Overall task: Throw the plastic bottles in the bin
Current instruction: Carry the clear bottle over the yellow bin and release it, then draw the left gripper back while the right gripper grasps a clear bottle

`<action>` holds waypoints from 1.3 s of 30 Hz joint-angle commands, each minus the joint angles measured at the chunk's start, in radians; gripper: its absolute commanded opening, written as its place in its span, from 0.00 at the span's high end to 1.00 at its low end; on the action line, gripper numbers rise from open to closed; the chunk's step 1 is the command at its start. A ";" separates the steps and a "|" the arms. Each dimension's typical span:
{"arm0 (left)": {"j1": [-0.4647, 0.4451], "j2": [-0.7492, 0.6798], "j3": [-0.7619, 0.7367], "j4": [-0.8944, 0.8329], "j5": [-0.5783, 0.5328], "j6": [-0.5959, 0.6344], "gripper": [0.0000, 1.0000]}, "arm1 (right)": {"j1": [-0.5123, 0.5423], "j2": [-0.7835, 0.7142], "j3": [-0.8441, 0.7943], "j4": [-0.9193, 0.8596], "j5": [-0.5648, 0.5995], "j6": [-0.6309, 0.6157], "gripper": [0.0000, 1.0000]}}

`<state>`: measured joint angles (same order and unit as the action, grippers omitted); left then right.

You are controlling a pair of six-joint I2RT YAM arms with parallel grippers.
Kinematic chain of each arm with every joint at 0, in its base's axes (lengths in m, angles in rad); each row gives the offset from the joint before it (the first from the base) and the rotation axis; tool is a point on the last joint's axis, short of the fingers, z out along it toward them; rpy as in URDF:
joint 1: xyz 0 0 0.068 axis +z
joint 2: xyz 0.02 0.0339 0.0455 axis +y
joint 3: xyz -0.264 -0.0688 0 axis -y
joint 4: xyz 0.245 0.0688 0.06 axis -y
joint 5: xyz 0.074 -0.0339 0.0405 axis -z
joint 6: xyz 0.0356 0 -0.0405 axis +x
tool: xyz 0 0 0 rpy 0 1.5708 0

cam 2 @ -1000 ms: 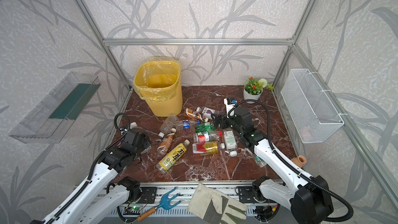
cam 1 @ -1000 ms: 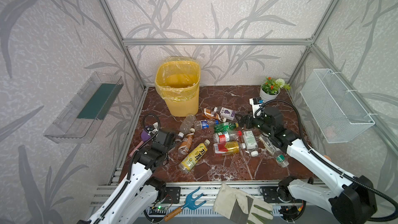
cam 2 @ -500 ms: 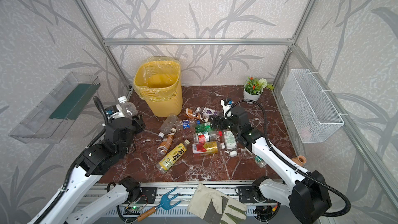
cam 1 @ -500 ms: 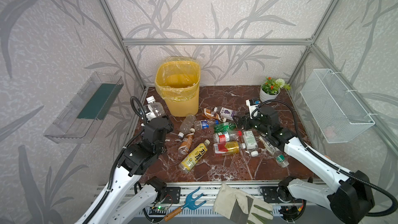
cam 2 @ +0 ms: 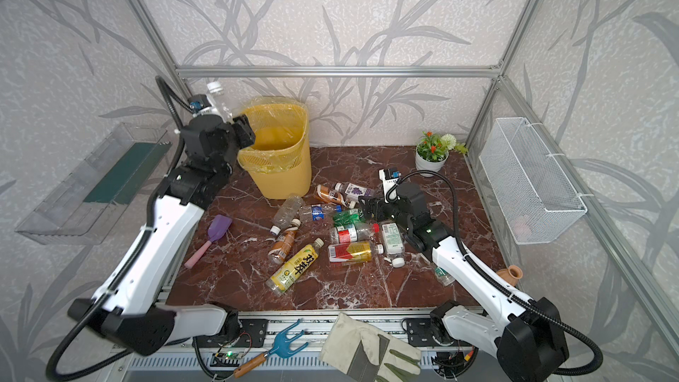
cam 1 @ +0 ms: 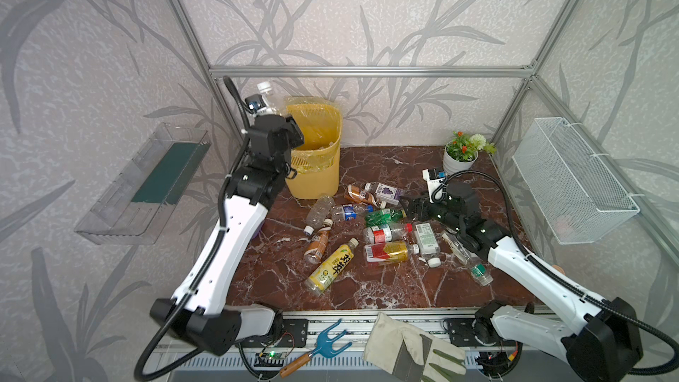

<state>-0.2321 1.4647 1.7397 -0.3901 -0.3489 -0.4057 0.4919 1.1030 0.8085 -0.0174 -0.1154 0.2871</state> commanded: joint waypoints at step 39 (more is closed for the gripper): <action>-0.124 -0.342 -0.393 -0.005 0.058 0.110 0.01 | -0.048 -0.071 0.034 -0.407 0.195 -0.055 0.07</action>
<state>-0.3408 1.1645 1.3891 -0.4236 -0.2817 -0.3286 0.4511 1.0302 0.8200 -0.3664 0.0277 0.2062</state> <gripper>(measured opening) 0.991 0.929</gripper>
